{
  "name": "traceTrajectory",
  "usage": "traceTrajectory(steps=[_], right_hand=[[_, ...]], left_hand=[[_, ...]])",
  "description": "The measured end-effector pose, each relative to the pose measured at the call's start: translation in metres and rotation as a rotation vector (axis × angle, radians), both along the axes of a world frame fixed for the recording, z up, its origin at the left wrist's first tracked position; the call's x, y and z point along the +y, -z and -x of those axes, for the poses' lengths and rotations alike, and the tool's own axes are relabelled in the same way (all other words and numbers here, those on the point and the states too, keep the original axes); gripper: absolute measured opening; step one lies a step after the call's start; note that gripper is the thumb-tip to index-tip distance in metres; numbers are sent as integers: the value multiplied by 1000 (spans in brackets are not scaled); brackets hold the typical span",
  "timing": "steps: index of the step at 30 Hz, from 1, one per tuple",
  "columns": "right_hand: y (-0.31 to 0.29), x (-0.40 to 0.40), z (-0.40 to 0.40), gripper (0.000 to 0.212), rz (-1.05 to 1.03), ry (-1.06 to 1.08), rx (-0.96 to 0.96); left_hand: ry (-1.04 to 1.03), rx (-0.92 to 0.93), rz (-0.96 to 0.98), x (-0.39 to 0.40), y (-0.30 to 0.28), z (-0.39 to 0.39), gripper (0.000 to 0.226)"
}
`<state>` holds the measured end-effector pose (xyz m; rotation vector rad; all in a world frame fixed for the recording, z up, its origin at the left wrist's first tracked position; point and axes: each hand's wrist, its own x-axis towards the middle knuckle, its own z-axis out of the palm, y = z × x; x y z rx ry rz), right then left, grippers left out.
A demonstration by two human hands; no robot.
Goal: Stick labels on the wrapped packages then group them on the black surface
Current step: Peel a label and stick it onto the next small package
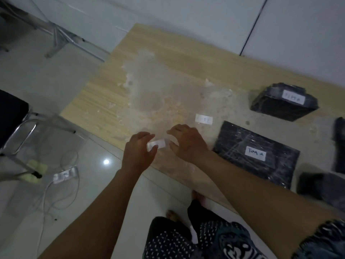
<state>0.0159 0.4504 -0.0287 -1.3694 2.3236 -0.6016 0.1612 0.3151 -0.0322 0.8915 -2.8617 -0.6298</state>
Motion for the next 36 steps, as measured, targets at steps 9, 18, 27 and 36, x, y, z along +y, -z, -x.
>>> traceTrajectory(steps=[9,18,27,36], right_hand=[[27,-29,-4,48,-56,29,-10],[41,-47,-37,32,-93,201,80],[22,-46,-45,64,90,377,311],[-13,-39,-26,18,354,650,382]], left_hand=[[147,-64,-34,-45,30,7,46],[288,-61,-23,-78,36,11,31],[-121,-133,-828,-83,-7,58,31],[-27,-150,-1216,-74,-63,105,30]])
